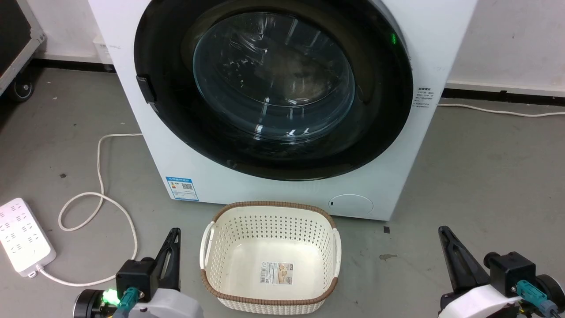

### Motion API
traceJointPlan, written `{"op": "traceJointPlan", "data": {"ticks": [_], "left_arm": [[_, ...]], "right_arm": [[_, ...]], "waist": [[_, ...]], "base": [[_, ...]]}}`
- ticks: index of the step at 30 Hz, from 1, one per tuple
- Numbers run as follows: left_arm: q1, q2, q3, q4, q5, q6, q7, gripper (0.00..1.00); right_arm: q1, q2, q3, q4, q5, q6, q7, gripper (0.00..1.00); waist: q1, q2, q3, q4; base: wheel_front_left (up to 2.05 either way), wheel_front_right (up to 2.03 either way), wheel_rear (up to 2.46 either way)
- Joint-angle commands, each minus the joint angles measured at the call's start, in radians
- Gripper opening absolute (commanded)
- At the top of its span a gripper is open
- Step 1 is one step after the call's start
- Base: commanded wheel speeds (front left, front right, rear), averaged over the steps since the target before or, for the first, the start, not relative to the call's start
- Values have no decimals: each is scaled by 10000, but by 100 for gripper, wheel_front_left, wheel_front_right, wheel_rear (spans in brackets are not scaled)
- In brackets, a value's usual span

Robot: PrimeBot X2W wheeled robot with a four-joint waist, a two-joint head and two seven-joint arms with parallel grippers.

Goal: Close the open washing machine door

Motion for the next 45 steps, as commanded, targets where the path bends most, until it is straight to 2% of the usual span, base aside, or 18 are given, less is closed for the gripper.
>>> {"op": "traceJointPlan", "data": {"ticks": [1, 45], "left_arm": [[-171, -50, 37, -45, 92, 61, 51, 0], [-331, -162, 269, -248, 367, 197, 701, 0]], "right_arm": [[-159, 46, 35, -85, -62, -4, 56, 0], [-348, 62, 220, -289, -356, -6, 664, 0]], "waist": [[-1, 0, 0, -6], [-1, 0, 5, -139]], "base": [[0, 0, 0], [0, 0, 0]]}}
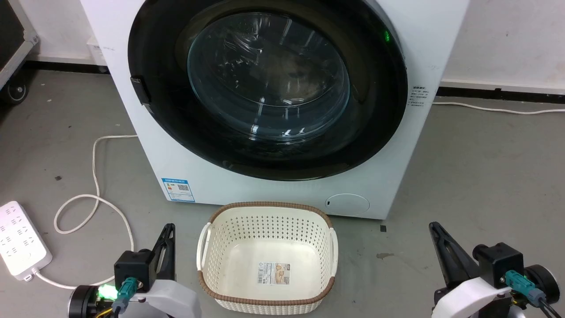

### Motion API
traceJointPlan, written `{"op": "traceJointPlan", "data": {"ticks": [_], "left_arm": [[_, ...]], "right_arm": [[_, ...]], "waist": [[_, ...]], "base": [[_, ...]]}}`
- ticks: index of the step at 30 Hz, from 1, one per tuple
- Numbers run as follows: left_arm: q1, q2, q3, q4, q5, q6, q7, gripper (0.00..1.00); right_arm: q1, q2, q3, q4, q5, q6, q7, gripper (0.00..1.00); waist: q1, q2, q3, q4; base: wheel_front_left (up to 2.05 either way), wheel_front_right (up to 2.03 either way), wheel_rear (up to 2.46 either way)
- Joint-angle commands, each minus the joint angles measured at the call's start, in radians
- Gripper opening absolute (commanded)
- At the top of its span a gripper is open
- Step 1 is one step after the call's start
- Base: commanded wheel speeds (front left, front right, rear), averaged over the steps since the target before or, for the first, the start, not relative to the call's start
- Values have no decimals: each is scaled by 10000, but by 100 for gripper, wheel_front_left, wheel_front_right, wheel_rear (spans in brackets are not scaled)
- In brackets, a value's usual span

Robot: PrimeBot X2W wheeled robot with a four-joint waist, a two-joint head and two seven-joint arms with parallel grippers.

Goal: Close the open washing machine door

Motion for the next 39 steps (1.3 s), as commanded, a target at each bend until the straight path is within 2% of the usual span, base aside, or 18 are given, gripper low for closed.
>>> {"op": "traceJointPlan", "data": {"ticks": [1, 39], "left_arm": [[-151, -9, 16, -43, 28, 28, 1, 0], [-151, -9, 16, -43, 28, 28, 1, 0]], "right_arm": [[-140, 49, -1, -62, -76, -7, 3, 0], [-140, 49, -1, -62, -76, -7, 3, 0]], "waist": [[0, -1, 0, 1], [0, -1, 0, 1]], "base": [[0, 0, 0], [0, 0, 0]]}}
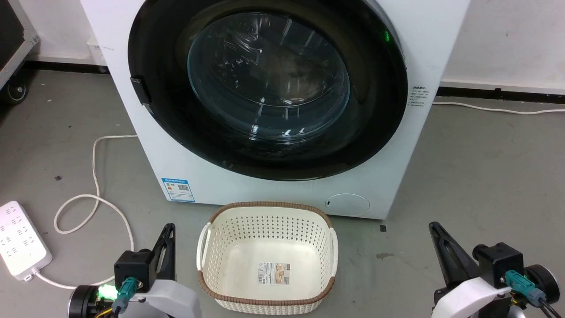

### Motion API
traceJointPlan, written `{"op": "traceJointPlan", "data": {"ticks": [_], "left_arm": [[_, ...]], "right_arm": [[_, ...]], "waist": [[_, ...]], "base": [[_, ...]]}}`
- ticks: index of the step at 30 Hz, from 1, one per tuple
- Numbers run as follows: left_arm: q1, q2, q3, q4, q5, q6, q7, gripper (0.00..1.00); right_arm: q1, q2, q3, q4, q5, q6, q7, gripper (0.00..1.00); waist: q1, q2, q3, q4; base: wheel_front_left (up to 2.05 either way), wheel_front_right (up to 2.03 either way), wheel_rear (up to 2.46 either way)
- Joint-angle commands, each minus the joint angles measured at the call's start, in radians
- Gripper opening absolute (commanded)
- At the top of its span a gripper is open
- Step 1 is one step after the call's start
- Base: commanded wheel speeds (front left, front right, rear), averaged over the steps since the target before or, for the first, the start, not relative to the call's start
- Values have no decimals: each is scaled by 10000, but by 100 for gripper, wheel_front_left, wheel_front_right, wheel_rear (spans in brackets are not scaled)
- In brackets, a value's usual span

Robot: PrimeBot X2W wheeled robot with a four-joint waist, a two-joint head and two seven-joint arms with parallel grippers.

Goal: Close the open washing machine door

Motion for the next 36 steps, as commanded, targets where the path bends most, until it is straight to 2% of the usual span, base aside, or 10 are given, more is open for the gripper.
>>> {"op": "traceJointPlan", "data": {"ticks": [1, 36], "left_arm": [[-149, -1, 7, -41, 28, 28, 3, 0], [-149, -1, 7, -41, 28, 28, 3, 0]], "right_arm": [[-139, 47, -7, -57, -76, -7, 3, 0], [-139, 47, -7, -57, -76, -7, 3, 0]], "waist": [[0, 0, 0, 1], [0, 0, 0, 1]], "base": [[0, 0, 0], [0, 0, 0]]}}
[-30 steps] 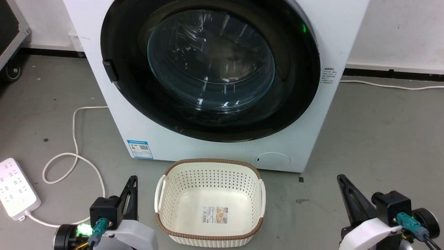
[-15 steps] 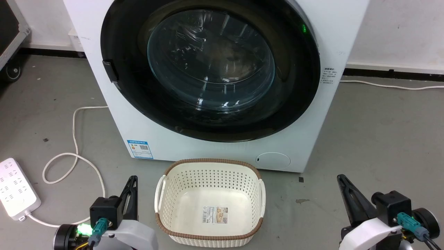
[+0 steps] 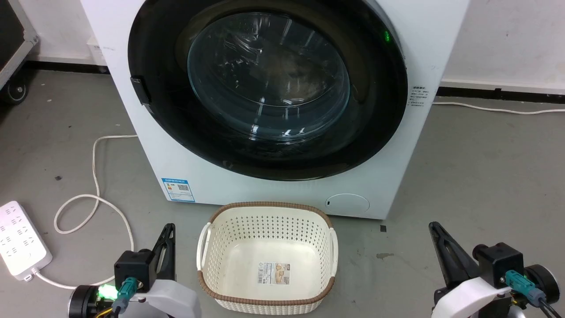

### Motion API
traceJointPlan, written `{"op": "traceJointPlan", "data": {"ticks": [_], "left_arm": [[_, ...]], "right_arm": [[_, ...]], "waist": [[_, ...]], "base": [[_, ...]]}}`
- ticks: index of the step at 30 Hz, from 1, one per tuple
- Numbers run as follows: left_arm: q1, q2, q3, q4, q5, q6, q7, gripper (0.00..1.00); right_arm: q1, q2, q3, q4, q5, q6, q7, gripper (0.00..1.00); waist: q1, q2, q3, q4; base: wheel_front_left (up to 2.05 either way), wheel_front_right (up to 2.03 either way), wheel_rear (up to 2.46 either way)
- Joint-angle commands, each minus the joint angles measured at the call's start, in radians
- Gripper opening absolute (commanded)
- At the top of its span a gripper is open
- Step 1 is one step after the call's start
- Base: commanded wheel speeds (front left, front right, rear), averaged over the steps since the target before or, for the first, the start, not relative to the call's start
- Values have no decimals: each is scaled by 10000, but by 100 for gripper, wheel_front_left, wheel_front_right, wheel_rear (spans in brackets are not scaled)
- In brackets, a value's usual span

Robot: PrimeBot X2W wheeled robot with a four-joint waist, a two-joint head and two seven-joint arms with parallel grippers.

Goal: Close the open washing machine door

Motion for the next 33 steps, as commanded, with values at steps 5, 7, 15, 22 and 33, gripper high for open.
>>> {"op": "traceJointPlan", "data": {"ticks": [5, 7, 15, 22, 33], "left_arm": [[-149, -1, 7, -41, 28, 28, 1, 0], [-149, -1, 7, -41, 28, 28, 1, 0], [-149, -1, 7, -41, 28, 28, 1, 0], [-149, -1, 7, -41, 28, 28, 1, 0], [-149, -1, 7, -41, 28, 28, 1, 0]], "right_arm": [[-139, 47, -7, -55, -74, -7, 3, 0], [-139, 47, -7, -55, -74, -7, 3, 0], [-139, 47, -7, -55, -74, -7, 3, 0], [-139, 47, -7, -55, -74, -7, 3, 0], [-139, 47, -7, -55, -74, -7, 3, 0]], "waist": [[0, -1, 0, 0], [0, -1, 0, 0], [0, -1, 0, 0], [0, -1, 0, 0], [0, -1, 0, 0]], "base": [[0, 0, 0], [0, 0, 0], [0, 0, 0], [0, 0, 0], [0, 0, 0]]}}
